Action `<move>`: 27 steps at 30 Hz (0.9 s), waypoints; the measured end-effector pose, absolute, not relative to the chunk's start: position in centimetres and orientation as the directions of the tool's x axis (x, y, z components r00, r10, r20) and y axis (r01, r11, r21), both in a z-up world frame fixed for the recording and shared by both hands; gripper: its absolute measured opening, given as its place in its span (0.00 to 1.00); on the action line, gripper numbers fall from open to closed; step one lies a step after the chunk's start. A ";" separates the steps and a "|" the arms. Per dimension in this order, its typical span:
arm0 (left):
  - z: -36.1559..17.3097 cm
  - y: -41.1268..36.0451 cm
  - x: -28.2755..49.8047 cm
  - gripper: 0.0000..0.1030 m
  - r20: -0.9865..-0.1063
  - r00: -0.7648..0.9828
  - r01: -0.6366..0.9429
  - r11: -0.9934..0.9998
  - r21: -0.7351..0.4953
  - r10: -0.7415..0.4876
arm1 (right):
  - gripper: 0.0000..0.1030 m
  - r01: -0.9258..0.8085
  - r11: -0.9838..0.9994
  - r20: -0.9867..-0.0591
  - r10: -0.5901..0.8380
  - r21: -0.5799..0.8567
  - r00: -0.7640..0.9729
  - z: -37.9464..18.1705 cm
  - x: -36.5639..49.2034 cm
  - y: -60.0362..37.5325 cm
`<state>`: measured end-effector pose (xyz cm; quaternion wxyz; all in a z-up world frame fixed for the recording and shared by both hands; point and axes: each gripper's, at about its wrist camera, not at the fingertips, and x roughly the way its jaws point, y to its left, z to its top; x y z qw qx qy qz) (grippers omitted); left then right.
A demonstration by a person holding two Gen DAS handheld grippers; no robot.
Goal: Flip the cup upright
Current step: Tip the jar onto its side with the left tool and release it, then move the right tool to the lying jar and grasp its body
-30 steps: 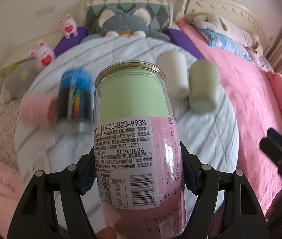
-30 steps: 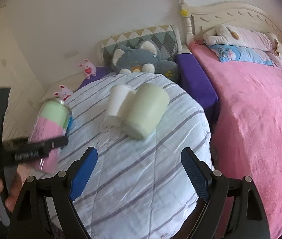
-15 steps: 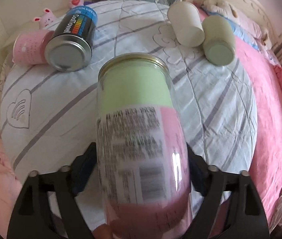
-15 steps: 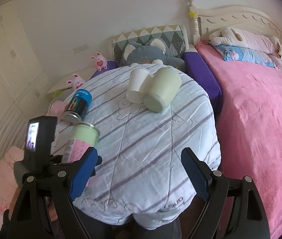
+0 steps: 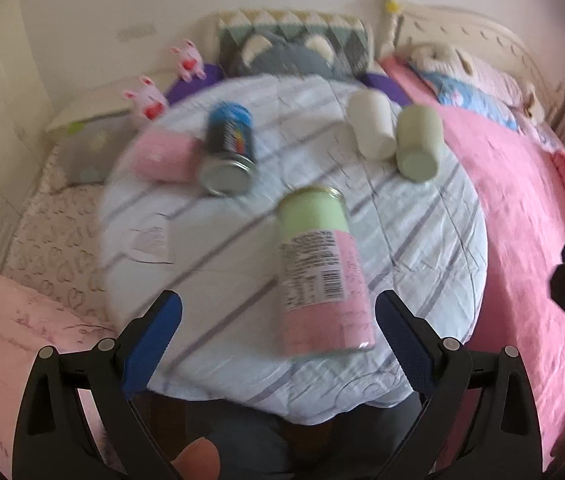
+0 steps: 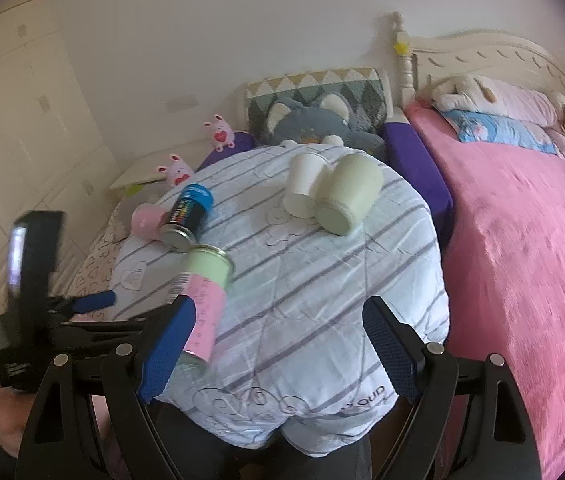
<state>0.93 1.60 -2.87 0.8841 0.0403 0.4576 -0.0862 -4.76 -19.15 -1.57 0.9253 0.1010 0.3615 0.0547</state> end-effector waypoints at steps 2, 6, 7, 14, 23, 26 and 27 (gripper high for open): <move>-1.7 2.4 0.0 0.97 -0.799 0.593 0.161 0.987 -0.001 -0.097 | 0.84 -0.044 0.974 -0.655 0.183 0.223 0.733 -1.4 -4.9 -18.6; 0.4 4.1 -2.4 0.98 -0.771 0.635 0.109 0.994 0.023 -0.052 | 0.84 -0.074 0.973 -0.657 0.203 0.218 0.726 -1.4 -5.0 -17.3; 0.6 4.3 -2.9 0.98 -0.767 0.640 0.105 0.994 0.028 -0.046 | 0.84 -0.083 0.972 -0.657 0.209 0.218 0.725 -1.4 -5.0 -17.0; 2.1 6.4 -6.5 0.98 -0.726 0.687 0.041 0.997 0.062 0.017 | 0.84 -0.142 0.964 -0.664 0.258 0.225 0.702 -1.8 -5.5 -14.9; 1.7 7.5 -7.3 0.98 -0.736 0.677 0.004 0.999 0.047 0.032 | 0.84 -0.185 0.955 -0.673 0.295 0.232 0.678 -2.0 -5.4 -13.5; 1.7 7.7 -7.2 0.98 -0.738 0.674 -0.002 0.999 0.041 0.031 | 0.84 -0.182 0.956 -0.674 0.291 0.230 0.679 -2.0 -5.4 -13.4; 1.7 7.7 -7.2 0.98 -0.737 0.675 -0.002 0.999 0.043 0.033 | 0.84 -0.181 0.956 -0.674 0.292 0.232 0.678 -2.0 -5.4 -13.4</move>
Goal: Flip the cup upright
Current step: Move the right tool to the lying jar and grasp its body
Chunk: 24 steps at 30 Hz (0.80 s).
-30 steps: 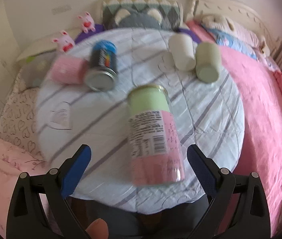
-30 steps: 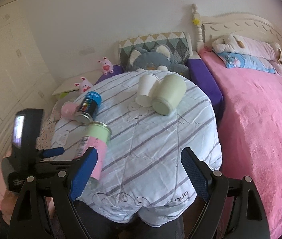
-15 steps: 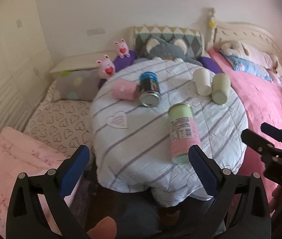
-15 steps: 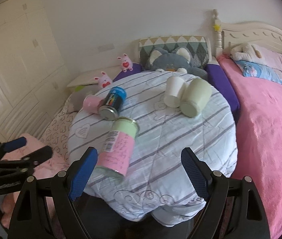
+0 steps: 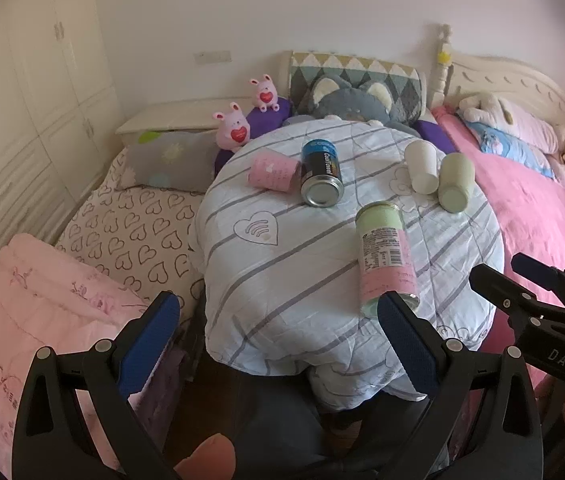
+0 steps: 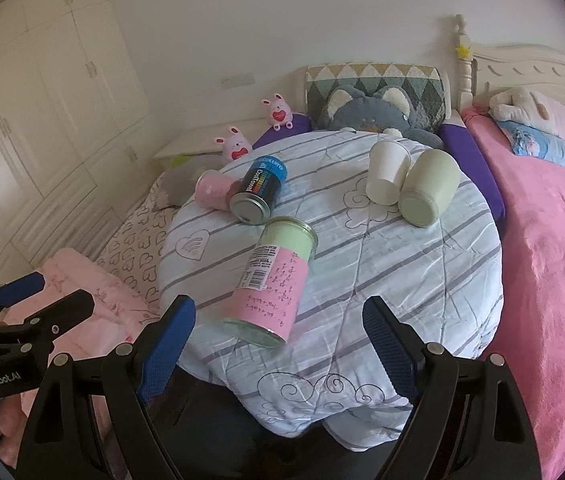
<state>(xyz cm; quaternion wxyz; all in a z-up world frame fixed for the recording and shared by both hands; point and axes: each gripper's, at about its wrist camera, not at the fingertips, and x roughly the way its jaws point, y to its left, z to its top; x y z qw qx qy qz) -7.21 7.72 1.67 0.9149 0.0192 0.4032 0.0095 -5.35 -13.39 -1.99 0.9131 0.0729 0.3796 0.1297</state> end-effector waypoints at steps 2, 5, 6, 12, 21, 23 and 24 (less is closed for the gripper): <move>1.6 7.8 -7.1 0.98 -0.738 0.674 0.000 0.999 0.043 0.032 | 0.84 -0.178 0.957 -0.677 0.289 0.230 0.677 -2.0 -5.3 -13.3; 1.5 8.0 -7.1 0.98 -0.740 0.672 0.003 0.999 0.039 0.026 | 0.84 -0.172 0.959 -0.684 0.282 0.226 0.673 -2.2 -5.1 -13.1; 1.5 8.0 -7.0 0.98 -0.741 0.671 0.004 0.999 0.038 0.026 | 0.84 -0.171 0.959 -0.686 0.281 0.225 0.672 -2.2 -5.0 -12.9; 0.9 8.8 -6.0 0.98 -0.749 0.662 0.008 1.000 0.028 0.015 | 0.84 -0.160 0.963 -0.710 0.267 0.215 0.652 -2.6 -4.0 -12.1; -1.2 10.8 -2.4 0.98 -0.780 0.626 -0.005 1.000 0.007 0.009 | 0.84 -0.119 0.967 -0.805 0.255 0.227 0.536 -5.7 1.1 -10.1; -2.0 11.0 -1.4 0.98 -0.789 0.614 0.002 1.000 0.007 0.004 | 0.84 -0.107 0.966 -0.819 0.255 0.234 0.514 -6.4 2.3 -9.8; -2.2 11.1 -1.0 0.98 -0.793 0.610 0.004 1.000 0.006 0.002 | 0.84 -0.101 0.966 -0.825 0.255 0.238 0.504 -6.8 2.9 -9.6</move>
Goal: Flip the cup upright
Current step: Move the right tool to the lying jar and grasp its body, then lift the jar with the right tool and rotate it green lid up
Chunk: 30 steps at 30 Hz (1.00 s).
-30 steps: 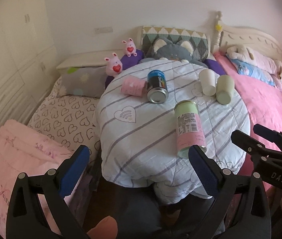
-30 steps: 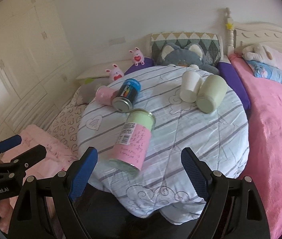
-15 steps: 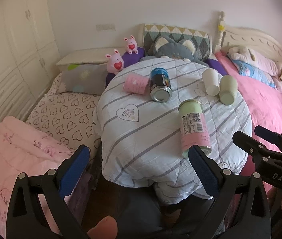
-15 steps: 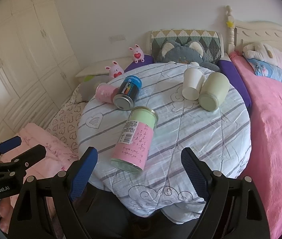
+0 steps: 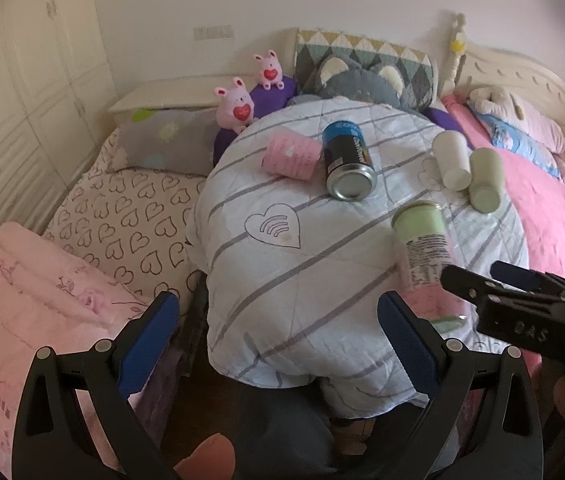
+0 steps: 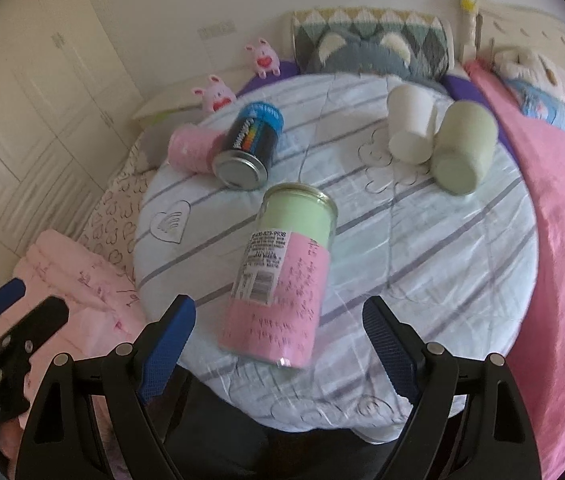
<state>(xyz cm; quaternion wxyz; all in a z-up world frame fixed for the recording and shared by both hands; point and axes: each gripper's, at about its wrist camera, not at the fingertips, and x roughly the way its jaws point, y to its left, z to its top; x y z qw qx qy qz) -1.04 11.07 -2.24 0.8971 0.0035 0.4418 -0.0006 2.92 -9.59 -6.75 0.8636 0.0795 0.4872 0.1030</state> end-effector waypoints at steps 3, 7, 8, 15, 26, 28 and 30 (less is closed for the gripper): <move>-3.2 11.3 0.5 0.98 -0.808 0.590 0.017 1.000 -0.002 -0.011 | 0.84 -0.069 0.965 -0.844 0.255 0.252 0.472 -8.0 4.9 -9.2; -4.3 11.7 2.2 0.98 -0.822 0.569 0.027 1.000 -0.012 -0.025 | 0.84 -0.042 0.965 -0.869 0.252 0.259 0.425 -9.5 6.8 -8.9; -4.5 11.8 2.5 0.98 -0.824 0.566 0.028 1.000 -0.014 -0.028 | 0.84 -0.037 0.964 -0.875 0.256 0.265 0.411 -9.9 7.3 -8.9; -6.2 12.4 4.1 0.98 -0.845 0.531 0.036 0.998 -0.049 -0.061 | 0.84 0.011 0.949 -0.892 0.294 0.317 0.343 -11.7 9.6 -9.3; -7.0 13.1 4.6 0.98 -0.852 0.516 0.027 0.996 -0.085 -0.086 | 0.71 -0.026 0.971 -0.932 0.234 0.236 0.276 -12.6 11.1 -7.7; -6.8 12.9 4.4 0.98 -0.850 0.519 0.031 0.996 -0.080 -0.085 | 0.70 -0.039 0.974 -0.933 0.225 0.224 0.282 -12.5 11.0 -7.2; -6.6 12.8 4.2 0.98 -0.848 0.523 0.033 0.996 -0.081 -0.086 | 0.70 -0.044 0.973 -0.929 0.231 0.228 0.291 -12.4 10.8 -7.1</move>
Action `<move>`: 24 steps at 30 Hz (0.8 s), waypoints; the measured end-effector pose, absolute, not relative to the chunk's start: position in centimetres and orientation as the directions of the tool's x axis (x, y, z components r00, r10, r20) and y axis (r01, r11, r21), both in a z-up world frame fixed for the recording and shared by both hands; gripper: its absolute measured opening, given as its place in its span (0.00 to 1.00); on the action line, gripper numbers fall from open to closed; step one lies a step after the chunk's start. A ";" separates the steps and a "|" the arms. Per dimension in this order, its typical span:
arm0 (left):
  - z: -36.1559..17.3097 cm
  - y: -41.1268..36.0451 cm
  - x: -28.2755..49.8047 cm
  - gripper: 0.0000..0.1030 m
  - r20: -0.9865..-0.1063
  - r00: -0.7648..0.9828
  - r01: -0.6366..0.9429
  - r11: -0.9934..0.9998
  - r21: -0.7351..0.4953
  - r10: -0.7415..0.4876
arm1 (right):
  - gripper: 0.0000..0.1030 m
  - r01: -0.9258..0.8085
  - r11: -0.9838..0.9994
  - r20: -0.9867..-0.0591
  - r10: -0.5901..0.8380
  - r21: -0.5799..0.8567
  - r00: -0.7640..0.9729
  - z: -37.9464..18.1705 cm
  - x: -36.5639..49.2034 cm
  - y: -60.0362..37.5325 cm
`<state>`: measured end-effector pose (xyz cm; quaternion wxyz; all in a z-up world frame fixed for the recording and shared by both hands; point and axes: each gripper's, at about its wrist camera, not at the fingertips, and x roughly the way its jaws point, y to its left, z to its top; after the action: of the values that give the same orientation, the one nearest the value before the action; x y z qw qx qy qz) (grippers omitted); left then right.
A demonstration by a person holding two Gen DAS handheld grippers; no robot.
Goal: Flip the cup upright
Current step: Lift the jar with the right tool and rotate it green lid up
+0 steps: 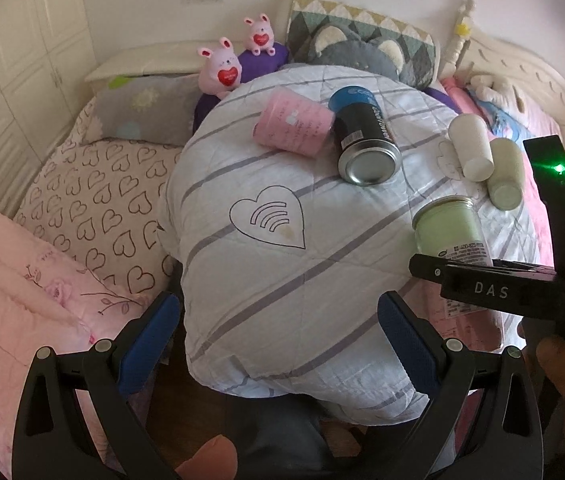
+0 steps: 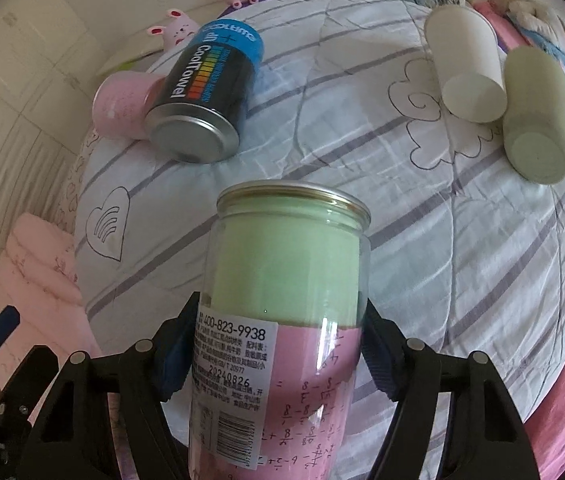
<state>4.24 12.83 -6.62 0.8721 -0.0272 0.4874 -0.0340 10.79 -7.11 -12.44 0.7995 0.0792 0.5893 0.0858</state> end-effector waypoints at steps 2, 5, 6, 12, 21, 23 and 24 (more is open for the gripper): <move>-6.4 12.6 4.0 0.98 -0.847 0.524 0.033 0.996 -0.079 -0.085 | 0.70 -0.041 0.967 -0.919 0.251 0.250 0.303 -12.2 10.4 -7.5; -6.2 12.2 3.4 0.98 -0.847 0.526 0.035 0.997 -0.071 -0.079 | 0.70 -0.048 0.959 -0.898 0.277 0.278 0.343 -11.0 9.8 -8.7; -6.1 12.1 3.3 0.98 -0.847 0.526 0.036 0.997 -0.069 -0.077 | 0.70 -0.054 0.955 -0.884 0.291 0.292 0.366 -10.4 9.5 -9.0; -5.3 10.3 2.0 0.98 -0.844 0.531 0.056 0.997 -0.045 -0.068 | 0.70 -0.103 0.948 -0.774 0.306 0.302 0.554 -6.2 7.3 -10.8; -3.7 7.8 -0.3 0.98 -0.830 0.557 0.071 0.997 0.022 -0.022 | 0.70 -0.091 0.996 -0.447 0.088 0.014 0.890 -5.4 3.2 -10.0; -3.4 7.6 -0.8 0.98 -0.830 0.558 0.070 0.997 0.040 -0.006 | 0.70 -0.061 0.997 -0.405 0.039 -0.042 0.914 -7.1 2.8 -9.5; -3.3 7.5 -1.1 0.98 -0.827 0.562 0.067 0.996 0.054 0.007 | 0.70 -0.051 0.997 -0.384 0.024 -0.061 0.923 -7.9 2.4 -9.2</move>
<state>-1.09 7.55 -3.31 0.8827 0.0395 0.4679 -0.0169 2.41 -9.23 -7.87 0.9800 -0.0349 0.1950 0.0192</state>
